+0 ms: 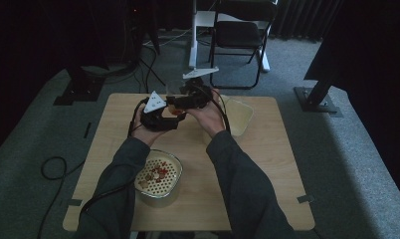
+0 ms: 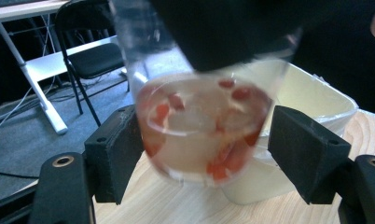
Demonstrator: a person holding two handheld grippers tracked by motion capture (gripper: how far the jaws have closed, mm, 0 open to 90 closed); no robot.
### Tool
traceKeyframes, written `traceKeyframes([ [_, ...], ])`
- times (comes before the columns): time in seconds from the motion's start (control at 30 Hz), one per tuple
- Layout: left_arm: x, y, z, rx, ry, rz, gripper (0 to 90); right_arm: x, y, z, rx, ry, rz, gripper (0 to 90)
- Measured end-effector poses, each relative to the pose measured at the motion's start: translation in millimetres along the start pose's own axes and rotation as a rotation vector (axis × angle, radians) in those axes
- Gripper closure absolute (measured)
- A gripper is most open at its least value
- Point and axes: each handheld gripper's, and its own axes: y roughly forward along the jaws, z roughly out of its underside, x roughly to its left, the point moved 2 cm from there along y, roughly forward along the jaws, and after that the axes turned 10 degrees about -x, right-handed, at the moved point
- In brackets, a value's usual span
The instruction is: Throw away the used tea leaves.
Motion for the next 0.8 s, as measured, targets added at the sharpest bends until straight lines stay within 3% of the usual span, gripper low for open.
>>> traceKeyframes([
  [0.2,3.7,-3.2,-0.8,0.018,0.006,-0.020,40.6,5.6,4.0,1.2,0.012,-0.008,-0.018,35.4],
  [0.6,5.1,-11.0,0.2,0.002,0.028,-0.053,42.1,7.7,5.6,3.3,0.021,0.006,-0.043,26.7],
  [0.8,16.3,-25.3,-1.0,-0.034,0.012,-0.107,42.1,8.4,-3.2,9.3,-0.008,0.018,-0.062,22.9],
])
